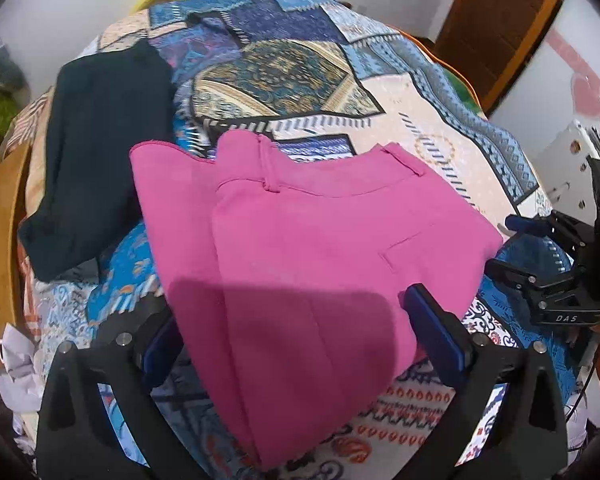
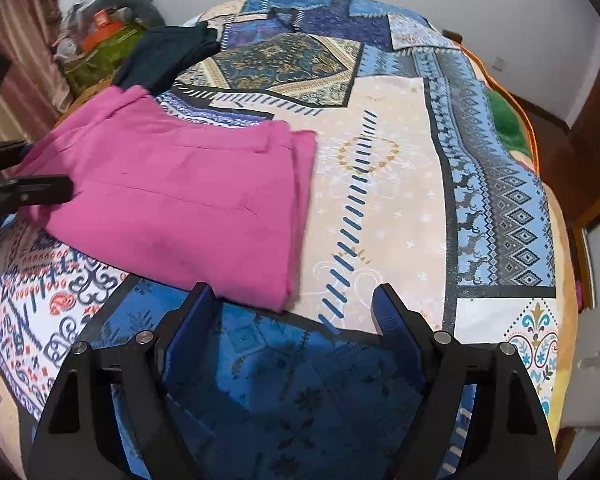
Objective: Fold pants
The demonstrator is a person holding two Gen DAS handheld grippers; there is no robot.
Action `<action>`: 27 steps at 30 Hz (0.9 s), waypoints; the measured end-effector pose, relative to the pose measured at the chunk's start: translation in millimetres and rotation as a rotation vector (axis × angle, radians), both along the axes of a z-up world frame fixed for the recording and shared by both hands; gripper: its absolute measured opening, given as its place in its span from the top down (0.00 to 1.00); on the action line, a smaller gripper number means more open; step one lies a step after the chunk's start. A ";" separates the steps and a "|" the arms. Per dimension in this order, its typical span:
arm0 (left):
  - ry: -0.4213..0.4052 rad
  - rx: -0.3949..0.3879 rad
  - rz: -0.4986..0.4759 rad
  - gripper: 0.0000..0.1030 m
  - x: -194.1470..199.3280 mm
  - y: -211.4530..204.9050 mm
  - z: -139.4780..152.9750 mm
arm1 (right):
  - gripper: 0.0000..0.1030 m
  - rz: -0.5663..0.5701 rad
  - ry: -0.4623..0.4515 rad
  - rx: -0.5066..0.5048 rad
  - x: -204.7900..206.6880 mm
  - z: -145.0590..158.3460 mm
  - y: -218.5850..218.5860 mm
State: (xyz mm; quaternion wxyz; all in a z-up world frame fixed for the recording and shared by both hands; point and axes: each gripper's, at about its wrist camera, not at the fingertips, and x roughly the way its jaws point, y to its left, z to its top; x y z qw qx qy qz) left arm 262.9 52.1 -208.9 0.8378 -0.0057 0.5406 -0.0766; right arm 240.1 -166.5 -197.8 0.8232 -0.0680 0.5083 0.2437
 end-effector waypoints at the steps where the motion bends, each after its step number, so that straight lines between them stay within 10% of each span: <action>1: -0.010 -0.003 0.012 0.00 -2.7 4.3 2.9 | 0.26 0.004 0.005 0.010 -0.4 1.9 -0.2; 9: -0.128 0.022 0.097 0.00 -16.4 41.4 39.6 | 0.26 0.057 -0.054 0.108 -7.7 37.5 8.5; 14: -0.160 0.033 0.106 0.57 -5.9 47.0 49.9 | 0.46 0.052 -0.077 0.208 3.5 47.2 22.1; 17: -0.108 -0.050 0.080 0.73 3.3 40.7 42.6 | 0.62 0.053 -0.045 0.235 17.6 39.7 36.9; 27: -0.021 0.095 -0.073 0.72 12.0 -10.7 -5.0 | 0.69 0.075 0.062 0.147 33.0 -1.6 53.4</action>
